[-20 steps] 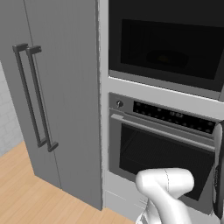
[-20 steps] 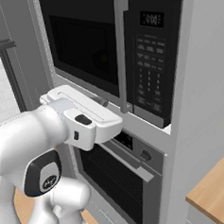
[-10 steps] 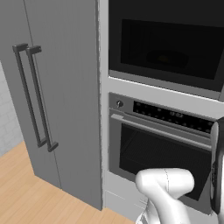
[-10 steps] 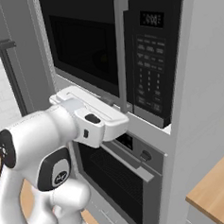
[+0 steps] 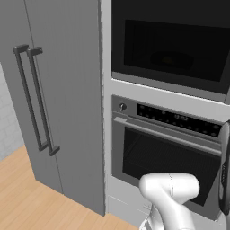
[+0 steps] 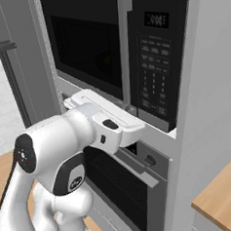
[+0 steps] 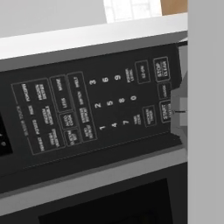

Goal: Pick the lemon from the sink and place it in the bowl. Then pick the bowl and place it in the microwave. Then close the microwave door and press the start button.

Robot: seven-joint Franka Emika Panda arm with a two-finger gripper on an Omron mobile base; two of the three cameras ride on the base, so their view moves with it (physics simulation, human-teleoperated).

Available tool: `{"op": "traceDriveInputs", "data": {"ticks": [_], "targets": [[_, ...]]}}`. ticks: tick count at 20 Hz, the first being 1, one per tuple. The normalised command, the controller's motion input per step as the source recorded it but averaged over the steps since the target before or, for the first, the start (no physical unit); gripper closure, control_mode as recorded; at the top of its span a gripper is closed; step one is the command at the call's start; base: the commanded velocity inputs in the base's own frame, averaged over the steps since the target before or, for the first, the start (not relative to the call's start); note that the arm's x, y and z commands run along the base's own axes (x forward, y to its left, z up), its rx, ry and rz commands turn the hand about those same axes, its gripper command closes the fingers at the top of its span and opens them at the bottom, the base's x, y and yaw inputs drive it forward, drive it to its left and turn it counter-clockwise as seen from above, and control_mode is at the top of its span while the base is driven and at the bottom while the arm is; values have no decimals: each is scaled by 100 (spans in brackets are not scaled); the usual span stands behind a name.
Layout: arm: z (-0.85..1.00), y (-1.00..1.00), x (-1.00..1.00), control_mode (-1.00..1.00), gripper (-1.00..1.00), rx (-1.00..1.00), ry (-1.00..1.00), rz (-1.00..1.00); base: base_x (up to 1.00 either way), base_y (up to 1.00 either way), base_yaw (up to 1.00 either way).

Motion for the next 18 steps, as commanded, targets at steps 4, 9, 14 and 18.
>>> {"op": "traceDriveInputs", "data": {"ticks": [4, 9, 14, 18], "targets": [[-26, -6, 13, -100, 100, 3, 0, 0, 0, 0, 0], [-23, 1, 26, -100, 100, 0, 0, 0, 0, 0, 0], [0, -8, 23, -100, 100, 0, 0, 0, 0, 0, 0], [0, -24, 13, -100, 100, 0, 0, 0, 0, 0, 0]]}}
